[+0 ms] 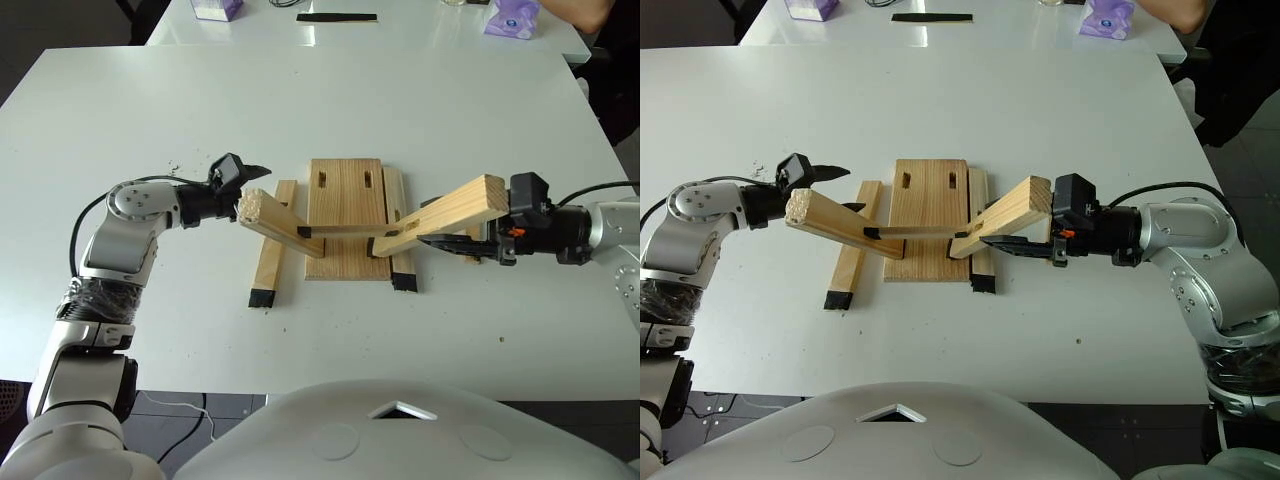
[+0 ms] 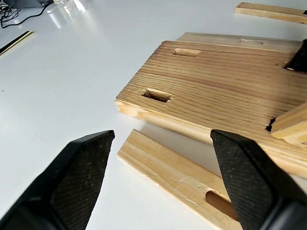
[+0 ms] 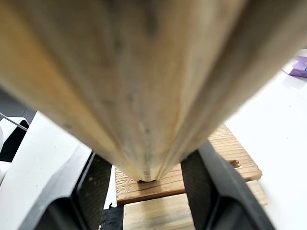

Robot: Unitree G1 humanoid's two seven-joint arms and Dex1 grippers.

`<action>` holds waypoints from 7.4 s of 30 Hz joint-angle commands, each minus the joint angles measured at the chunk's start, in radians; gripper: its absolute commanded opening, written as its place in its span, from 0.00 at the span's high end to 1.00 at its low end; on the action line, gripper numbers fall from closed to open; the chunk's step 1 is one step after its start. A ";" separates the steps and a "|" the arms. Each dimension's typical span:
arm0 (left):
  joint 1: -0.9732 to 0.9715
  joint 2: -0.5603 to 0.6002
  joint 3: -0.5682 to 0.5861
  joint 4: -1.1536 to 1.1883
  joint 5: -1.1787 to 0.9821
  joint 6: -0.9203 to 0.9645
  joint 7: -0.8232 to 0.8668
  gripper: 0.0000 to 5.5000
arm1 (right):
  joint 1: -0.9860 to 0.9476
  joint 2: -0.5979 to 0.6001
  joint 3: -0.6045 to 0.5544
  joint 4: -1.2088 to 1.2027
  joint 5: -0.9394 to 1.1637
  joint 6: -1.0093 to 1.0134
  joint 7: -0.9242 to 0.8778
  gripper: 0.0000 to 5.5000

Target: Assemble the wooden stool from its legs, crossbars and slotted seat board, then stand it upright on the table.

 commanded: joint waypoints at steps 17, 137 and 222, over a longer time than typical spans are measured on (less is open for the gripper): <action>0.097 -0.002 -0.024 -0.112 0.022 0.045 -0.066 0.32 | -0.031 -0.037 0.093 0.172 -0.100 -0.060 0.096 0.63; 0.239 -0.170 -0.228 -0.427 0.072 0.177 0.061 0.32 | -0.209 0.052 0.648 0.406 -0.354 0.000 0.157 0.63; 0.134 -0.317 0.041 -0.618 -0.618 0.505 0.620 0.33 | 0.015 0.328 0.076 -0.213 0.261 0.186 -0.731 0.54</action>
